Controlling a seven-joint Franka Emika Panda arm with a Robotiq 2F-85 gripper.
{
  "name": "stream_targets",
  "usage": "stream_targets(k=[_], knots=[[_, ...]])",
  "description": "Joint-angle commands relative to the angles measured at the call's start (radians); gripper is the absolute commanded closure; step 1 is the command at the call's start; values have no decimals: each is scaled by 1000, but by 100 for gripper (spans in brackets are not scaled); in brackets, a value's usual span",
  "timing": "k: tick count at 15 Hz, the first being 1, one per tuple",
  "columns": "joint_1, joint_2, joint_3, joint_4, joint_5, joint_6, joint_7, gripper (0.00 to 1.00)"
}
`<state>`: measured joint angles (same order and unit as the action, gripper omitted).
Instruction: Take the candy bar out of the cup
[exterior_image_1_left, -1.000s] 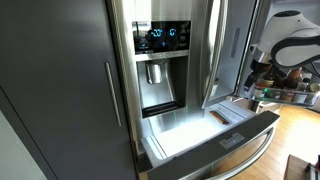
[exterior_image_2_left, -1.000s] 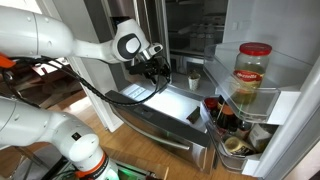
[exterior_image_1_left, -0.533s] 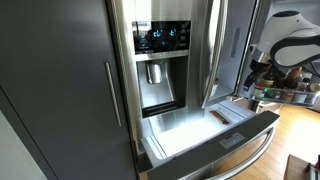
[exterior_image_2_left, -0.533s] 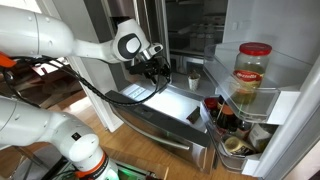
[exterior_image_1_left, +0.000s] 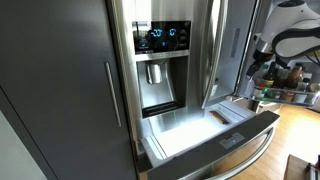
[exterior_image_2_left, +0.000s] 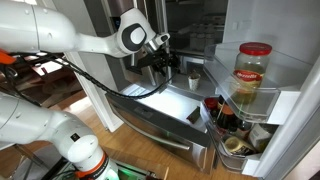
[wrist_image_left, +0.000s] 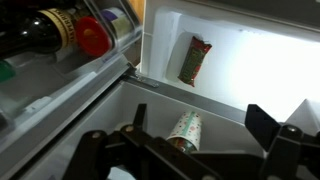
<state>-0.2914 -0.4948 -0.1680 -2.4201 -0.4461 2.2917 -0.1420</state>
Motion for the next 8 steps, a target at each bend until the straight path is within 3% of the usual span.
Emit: stream_targets(k=[1,4,7,8], knots=[[-23,122,-70,103,-24,55,-51,0],[-3,212,-132,171,42,110,-125,0],[-23,281,-120,209,-2,163,-82,0],[-20,221,-121,171,13,136,-103,0]])
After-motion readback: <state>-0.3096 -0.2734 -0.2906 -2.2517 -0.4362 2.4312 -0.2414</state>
